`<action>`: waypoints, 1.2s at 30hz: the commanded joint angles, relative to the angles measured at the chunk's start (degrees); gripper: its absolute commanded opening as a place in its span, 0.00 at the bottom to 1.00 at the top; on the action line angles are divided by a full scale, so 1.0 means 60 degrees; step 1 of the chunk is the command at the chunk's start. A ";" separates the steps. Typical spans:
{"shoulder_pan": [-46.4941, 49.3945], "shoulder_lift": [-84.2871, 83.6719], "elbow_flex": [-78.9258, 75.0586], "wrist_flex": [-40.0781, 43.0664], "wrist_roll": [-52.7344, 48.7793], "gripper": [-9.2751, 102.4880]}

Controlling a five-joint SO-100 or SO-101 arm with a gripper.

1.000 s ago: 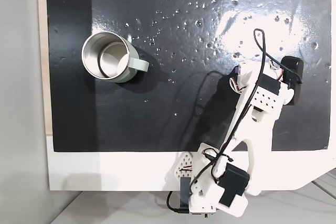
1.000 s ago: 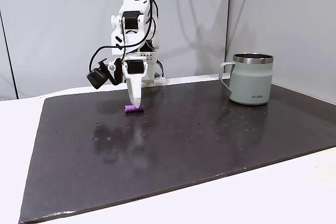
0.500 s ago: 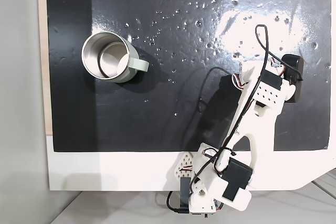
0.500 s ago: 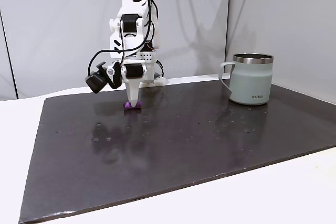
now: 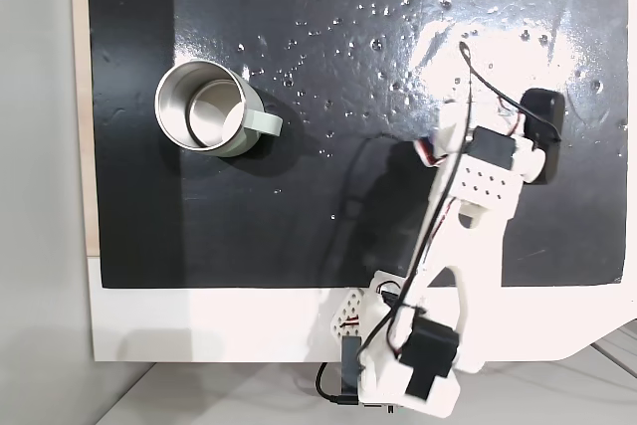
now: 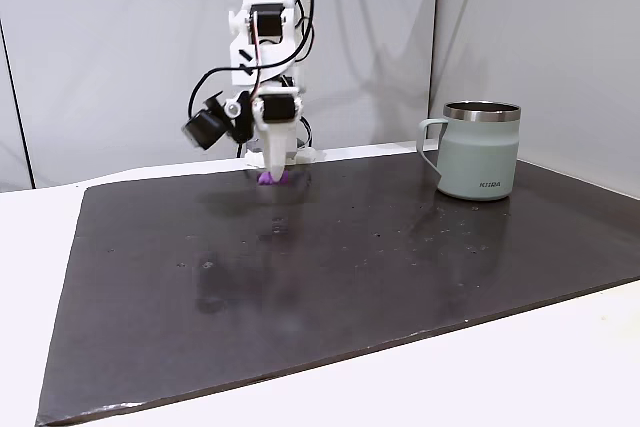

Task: Grasp a pengrip and put it in the cup.

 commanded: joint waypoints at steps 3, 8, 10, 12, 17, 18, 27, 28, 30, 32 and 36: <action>-0.2241 0.1934 -0.0747 0.0952 0.1055 0.08; -0.4263 0.2578 -0.1333 0.1670 0.2139 0.08; -0.4980 0.2681 -0.1685 0.1860 0.2432 0.08; -0.5625 0.2754 -0.2036 0.1875 0.2622 0.08; -0.6973 0.2314 -0.3325 0.1875 0.2842 0.08; -0.7207 0.2168 -0.3589 0.1875 0.2915 0.08; -0.8291 0.0850 -0.5068 0.0820 0.3809 0.08; -0.8364 0.0659 -0.5186 0.0718 0.3882 0.08; -0.8525 0.0337 -0.5376 0.0557 0.4058 0.08; -0.8701 0.0044 -0.5479 0.0381 0.4087 0.08; -0.9009 -0.0571 -0.5801 0.0264 0.4116 0.08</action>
